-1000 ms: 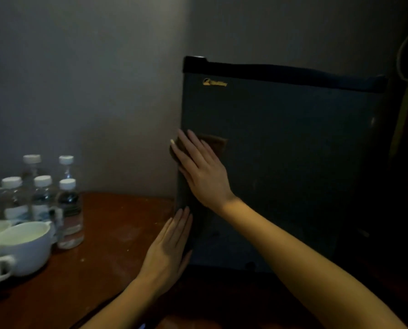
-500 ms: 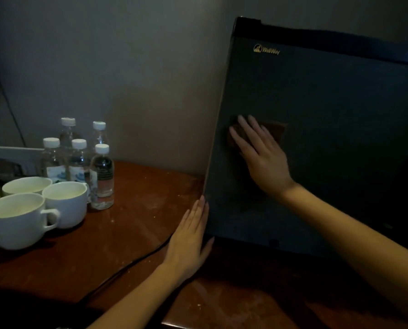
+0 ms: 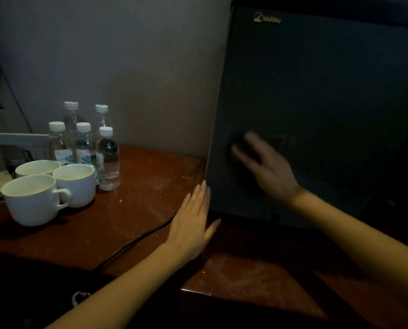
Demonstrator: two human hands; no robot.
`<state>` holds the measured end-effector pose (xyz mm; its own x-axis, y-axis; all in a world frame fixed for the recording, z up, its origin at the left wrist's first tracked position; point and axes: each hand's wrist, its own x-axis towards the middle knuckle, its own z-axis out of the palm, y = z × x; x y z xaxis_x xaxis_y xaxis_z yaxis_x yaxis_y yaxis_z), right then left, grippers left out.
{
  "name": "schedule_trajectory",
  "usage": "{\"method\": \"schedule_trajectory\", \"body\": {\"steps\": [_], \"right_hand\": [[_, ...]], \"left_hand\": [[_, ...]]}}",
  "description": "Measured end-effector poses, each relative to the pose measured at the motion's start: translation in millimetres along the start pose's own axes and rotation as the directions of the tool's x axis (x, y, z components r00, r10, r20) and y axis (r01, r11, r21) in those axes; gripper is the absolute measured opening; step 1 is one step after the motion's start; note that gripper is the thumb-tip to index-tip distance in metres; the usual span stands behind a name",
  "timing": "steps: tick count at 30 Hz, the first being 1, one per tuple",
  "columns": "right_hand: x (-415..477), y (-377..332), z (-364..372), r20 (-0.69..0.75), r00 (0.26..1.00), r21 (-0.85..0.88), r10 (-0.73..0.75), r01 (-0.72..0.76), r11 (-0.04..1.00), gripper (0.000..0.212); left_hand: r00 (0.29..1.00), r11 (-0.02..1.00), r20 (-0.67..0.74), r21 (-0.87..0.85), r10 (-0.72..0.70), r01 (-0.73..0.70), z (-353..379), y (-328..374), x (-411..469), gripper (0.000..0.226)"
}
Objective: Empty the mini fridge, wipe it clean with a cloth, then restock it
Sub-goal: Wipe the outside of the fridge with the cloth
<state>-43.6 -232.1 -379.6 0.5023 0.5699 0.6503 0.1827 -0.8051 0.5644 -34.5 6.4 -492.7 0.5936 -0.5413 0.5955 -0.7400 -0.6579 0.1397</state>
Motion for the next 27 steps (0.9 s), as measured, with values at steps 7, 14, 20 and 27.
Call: {"method": "schedule_trajectory", "body": {"steps": [7, 14, 20, 27], "right_hand": [[61.7, -16.7, 6.9, -0.265, 0.948, 0.085, 0.178, -0.161, 0.983, 0.041], [-55.8, -29.6, 28.1, 0.156, 0.95, 0.142, -0.27, 0.249, 0.958, 0.05], [-93.8, -29.3, 12.2, 0.25, 0.929, 0.218, -0.271, 0.219, 0.951, 0.046], [-3.4, -28.9, -7.5, -0.043, 0.998, 0.219, 0.037, -0.027, 0.975, 0.041]], "left_hand": [[0.998, 0.998, -0.026, -0.035, -0.057, 0.056, 11.0, 20.3, 18.6, 0.087], [0.995, 0.997, 0.055, 0.01, -0.078, 0.077, 16.0, 14.7, -5.4, 0.083], [1.0, 0.973, 0.021, 0.229, -0.01, 0.005, 17.5, -12.9, -21.2, 0.074], [0.977, 0.917, -0.008, 0.342, -0.214, 0.204, -5.9, -71.3, -35.3, 0.07]]}}
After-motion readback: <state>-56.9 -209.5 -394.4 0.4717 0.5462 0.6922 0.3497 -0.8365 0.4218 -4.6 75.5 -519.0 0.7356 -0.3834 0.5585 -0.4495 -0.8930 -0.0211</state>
